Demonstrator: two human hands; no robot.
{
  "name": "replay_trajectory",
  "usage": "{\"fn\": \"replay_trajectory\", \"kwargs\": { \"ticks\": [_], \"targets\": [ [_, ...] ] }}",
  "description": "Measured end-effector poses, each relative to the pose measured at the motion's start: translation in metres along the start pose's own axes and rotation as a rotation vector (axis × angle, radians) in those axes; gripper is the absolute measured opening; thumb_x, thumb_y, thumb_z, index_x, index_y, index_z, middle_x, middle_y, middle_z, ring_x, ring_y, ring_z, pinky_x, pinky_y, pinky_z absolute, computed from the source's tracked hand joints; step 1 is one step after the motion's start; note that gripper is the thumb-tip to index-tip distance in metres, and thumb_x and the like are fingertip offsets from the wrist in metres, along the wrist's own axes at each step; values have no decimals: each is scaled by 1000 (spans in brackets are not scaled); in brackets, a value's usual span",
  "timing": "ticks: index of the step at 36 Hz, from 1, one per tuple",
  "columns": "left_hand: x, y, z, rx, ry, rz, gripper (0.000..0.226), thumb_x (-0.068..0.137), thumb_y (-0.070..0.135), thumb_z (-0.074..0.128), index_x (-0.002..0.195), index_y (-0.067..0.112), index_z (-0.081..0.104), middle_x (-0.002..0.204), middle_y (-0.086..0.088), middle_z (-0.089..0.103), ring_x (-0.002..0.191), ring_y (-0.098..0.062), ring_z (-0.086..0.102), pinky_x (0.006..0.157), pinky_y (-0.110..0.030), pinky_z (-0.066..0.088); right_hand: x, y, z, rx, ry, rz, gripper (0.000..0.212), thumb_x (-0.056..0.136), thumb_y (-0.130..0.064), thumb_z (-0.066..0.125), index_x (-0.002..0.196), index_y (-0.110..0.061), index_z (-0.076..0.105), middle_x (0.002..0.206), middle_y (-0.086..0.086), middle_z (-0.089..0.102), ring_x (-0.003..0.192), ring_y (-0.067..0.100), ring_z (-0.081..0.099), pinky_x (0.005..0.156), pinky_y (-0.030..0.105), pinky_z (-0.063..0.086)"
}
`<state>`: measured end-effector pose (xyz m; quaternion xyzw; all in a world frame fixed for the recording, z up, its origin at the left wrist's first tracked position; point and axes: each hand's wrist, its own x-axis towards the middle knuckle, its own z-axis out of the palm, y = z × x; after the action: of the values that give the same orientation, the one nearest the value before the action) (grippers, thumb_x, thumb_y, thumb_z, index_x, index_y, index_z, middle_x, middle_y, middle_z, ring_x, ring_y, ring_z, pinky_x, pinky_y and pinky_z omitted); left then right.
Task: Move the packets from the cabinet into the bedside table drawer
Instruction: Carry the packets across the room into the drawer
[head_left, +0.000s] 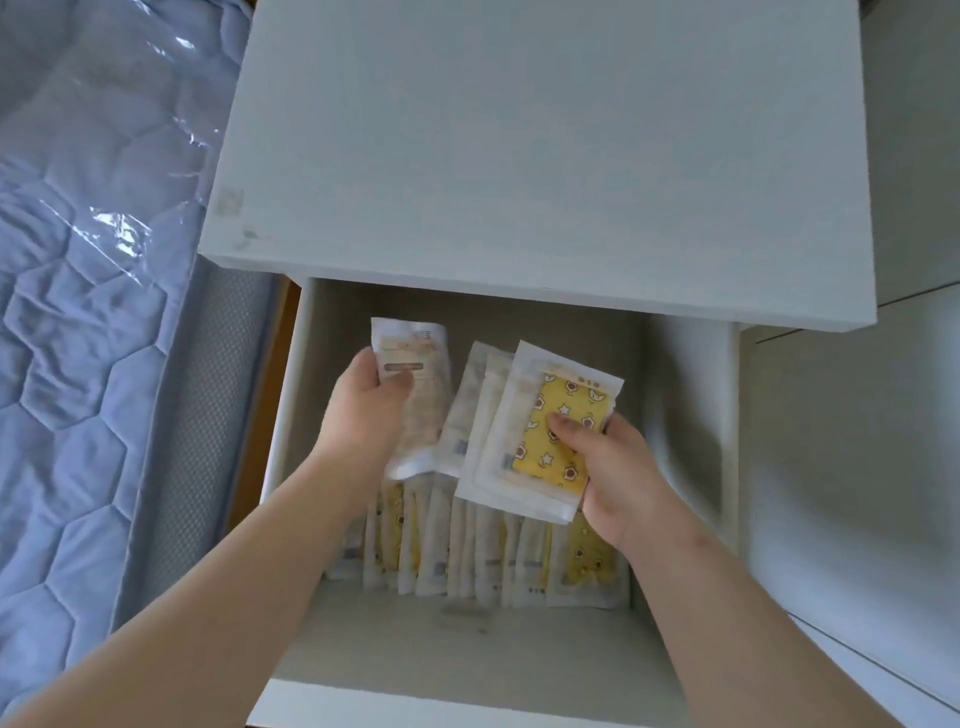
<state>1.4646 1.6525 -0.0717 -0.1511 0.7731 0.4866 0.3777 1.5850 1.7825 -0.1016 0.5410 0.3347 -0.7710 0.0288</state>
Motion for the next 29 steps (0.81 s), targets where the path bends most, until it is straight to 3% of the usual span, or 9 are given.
{"fn": "replay_trajectory", "kwargs": {
  "ticks": [2,5,8,11,14,17,21,26,29],
  "targets": [
    [8,-2,2,345,187,240,29,99,11,37,126,18,47,103,-2,59,98,-21,56,68,-27,49,9,-1,0,10,37,-22,18,87,-2,60,101,-12,59,94,5,70,81,20,69,64,35,54],
    [23,-11,6,714,248,516,57,92,-4,39,145,17,31,144,-9,40,133,-28,35,105,-41,37,22,-2,2,-4,84,-42,15,88,-3,61,98,-14,58,92,4,69,79,19,68,65,35,55],
    [48,-29,17,1047,188,457,72,84,-10,43,147,22,24,155,-8,14,141,-32,10,114,-46,24,33,-1,4,-46,78,-59,13,89,-4,59,93,-17,62,89,2,70,79,17,69,66,35,55],
    [73,-45,23,1222,165,262,65,88,0,45,144,27,25,144,-16,20,131,-36,22,105,-42,29,45,1,2,-78,65,-59,15,90,-5,58,88,-19,64,86,0,71,77,16,69,66,36,56],
    [92,-56,26,1174,59,61,73,89,25,55,148,28,12,142,-19,19,129,-38,25,99,-43,36,55,0,-1,-106,64,-33,13,90,-7,59,88,-19,64,90,3,71,80,19,70,68,38,56],
    [100,-57,26,1192,21,118,85,83,49,60,147,31,8,142,-15,17,128,-36,25,96,-41,39,60,-2,-1,-115,72,-23,13,90,-6,58,92,-17,64,96,5,71,84,20,69,68,36,55],
    [105,-59,13,1380,-1,420,72,89,35,57,146,40,14,145,-8,15,123,-33,30,92,-40,43,63,-6,2,-98,49,-15,14,90,-3,57,96,-15,63,102,7,69,89,21,68,72,35,54],
    [110,-55,14,1127,83,253,56,93,25,50,144,30,28,139,-13,23,105,-35,52,82,-37,47,68,-13,9,0,-107,9,20,90,-6,55,108,-13,61,106,7,69,96,21,67,76,36,53],
    [111,-55,12,816,149,255,40,97,19,42,137,24,43,138,-12,36,109,-33,51,82,-32,40,78,-9,24,16,-138,62,35,90,-7,56,124,-10,52,117,11,65,100,23,65,75,36,54]
  ]
}}
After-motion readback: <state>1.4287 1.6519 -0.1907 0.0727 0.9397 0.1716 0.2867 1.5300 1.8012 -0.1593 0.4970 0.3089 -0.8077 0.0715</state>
